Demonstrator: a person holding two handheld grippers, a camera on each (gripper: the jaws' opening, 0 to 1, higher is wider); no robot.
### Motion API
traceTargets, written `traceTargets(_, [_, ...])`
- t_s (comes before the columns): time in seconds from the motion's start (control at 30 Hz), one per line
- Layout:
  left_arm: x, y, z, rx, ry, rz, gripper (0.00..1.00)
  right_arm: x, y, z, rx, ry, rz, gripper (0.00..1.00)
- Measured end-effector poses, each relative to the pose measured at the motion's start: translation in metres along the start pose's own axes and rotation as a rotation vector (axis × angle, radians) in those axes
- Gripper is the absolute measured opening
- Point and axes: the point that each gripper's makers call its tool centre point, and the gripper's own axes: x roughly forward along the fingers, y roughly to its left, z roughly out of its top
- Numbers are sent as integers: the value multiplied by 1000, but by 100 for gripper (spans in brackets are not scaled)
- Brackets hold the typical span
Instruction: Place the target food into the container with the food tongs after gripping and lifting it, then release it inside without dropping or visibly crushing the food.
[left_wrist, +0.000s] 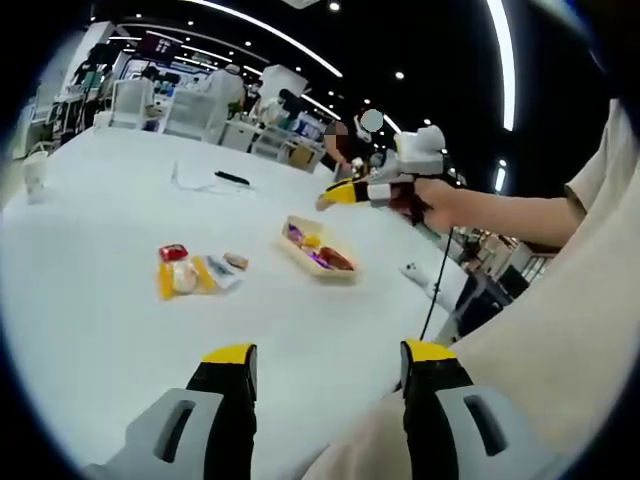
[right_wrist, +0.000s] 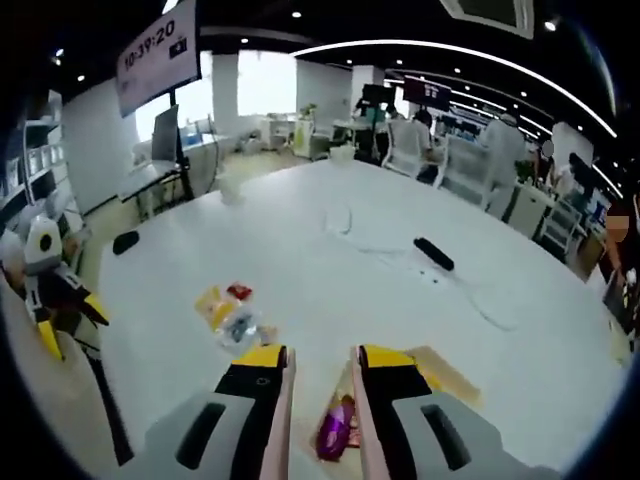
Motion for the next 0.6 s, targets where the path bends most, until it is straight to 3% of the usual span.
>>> traceTargets(0.23, [-1, 4, 2, -3, -8, 6, 57, 9, 7, -2, -46, 33, 37, 28])
traceTargets(0.37, [-1, 6, 1, -8, -12, 11, 57, 15, 12, -6, -130, 78, 55, 28])
traceTargets(0.6, [-2, 5, -1, -21, -21, 12, 58, 24, 22, -8, -169, 105, 93, 28])
